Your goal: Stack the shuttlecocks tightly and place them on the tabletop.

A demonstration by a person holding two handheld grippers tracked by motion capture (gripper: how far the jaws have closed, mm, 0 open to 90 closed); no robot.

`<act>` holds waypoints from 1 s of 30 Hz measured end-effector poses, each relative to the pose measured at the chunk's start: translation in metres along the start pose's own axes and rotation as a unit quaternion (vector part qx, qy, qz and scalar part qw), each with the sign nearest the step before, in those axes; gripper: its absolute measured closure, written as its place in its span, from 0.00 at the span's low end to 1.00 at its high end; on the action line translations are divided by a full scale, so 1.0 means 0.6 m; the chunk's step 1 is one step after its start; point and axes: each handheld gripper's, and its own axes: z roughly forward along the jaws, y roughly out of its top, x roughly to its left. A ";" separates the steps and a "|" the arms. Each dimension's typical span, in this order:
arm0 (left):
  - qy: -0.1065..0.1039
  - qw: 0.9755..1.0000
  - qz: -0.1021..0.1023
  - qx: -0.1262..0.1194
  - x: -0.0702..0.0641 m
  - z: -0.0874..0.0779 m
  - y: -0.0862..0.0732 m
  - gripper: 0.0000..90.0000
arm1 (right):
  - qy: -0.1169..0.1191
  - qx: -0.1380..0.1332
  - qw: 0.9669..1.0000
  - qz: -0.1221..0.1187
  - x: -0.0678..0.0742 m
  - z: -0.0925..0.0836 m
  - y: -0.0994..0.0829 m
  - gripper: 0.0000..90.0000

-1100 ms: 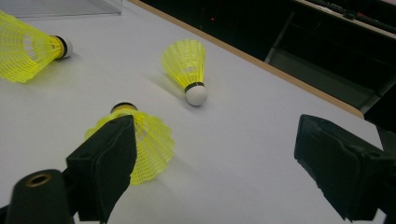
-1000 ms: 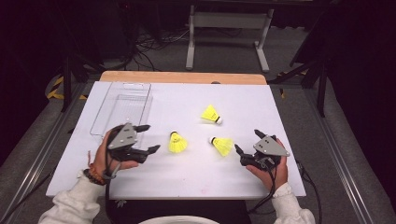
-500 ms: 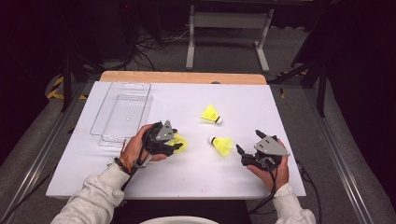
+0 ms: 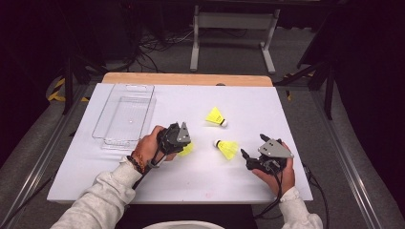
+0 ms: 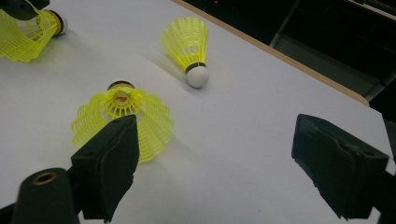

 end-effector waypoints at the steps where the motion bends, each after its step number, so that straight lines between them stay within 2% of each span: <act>1: 0.003 1.000 0.005 0.005 0.001 -0.001 0.003 0.88 | 0.000 0.000 1.000 -0.001 0.000 0.000 0.000 0.18; 5: 0.017 1.000 -0.002 0.017 0.012 -0.008 0.010 0.97 | 0.001 0.004 1.000 -0.005 0.002 0.001 0.000 0.18; 9: 0.018 0.999 -0.004 0.027 0.026 -0.012 0.016 0.99 | 0.001 0.008 1.000 -0.010 0.004 0.002 0.000 0.18; 10: 0.021 0.999 0.000 0.040 0.033 -0.014 0.021 0.99 | 0.001 0.007 1.000 -0.010 0.004 0.002 0.001 0.18; 15: 0.023 0.998 0.010 0.051 0.047 -0.021 0.030 0.99 | 0.000 0.007 1.000 -0.009 0.003 0.000 0.000 0.18; 17: 0.024 0.998 0.015 0.063 0.056 -0.023 0.033 1.00 | 0.000 0.007 1.000 -0.007 0.001 0.000 0.000 0.18; 20: 0.024 0.998 0.010 0.063 0.072 -0.029 0.030 1.00 | -0.001 0.006 1.000 -0.007 0.001 0.000 0.000 0.18; 21: 0.028 0.998 0.004 0.064 0.083 -0.033 0.026 1.00 | 0.000 0.006 1.000 -0.007 0.001 0.000 0.000 0.18; 22: 0.028 0.998 0.004 0.064 0.083 -0.033 0.026 1.00 | 0.000 0.006 1.000 -0.007 0.001 0.000 0.000 0.18; 23: 0.032 0.997 0.004 0.071 0.097 -0.036 0.018 1.00 | 0.000 0.005 1.000 -0.007 0.001 0.000 0.000 0.18; 24: 0.032 0.997 0.004 0.071 0.097 -0.036 0.018 1.00 | 0.000 0.005 1.000 -0.007 0.001 0.000 0.000 0.18; 28: 0.029 0.996 -0.002 0.087 0.119 -0.034 0.008 0.99 | 0.001 0.007 1.000 -0.007 0.001 0.002 0.000 0.18; 30: 0.035 0.995 -0.002 0.090 0.131 -0.030 0.009 0.99 | 0.001 0.009 1.000 -0.007 0.002 0.003 0.000 0.18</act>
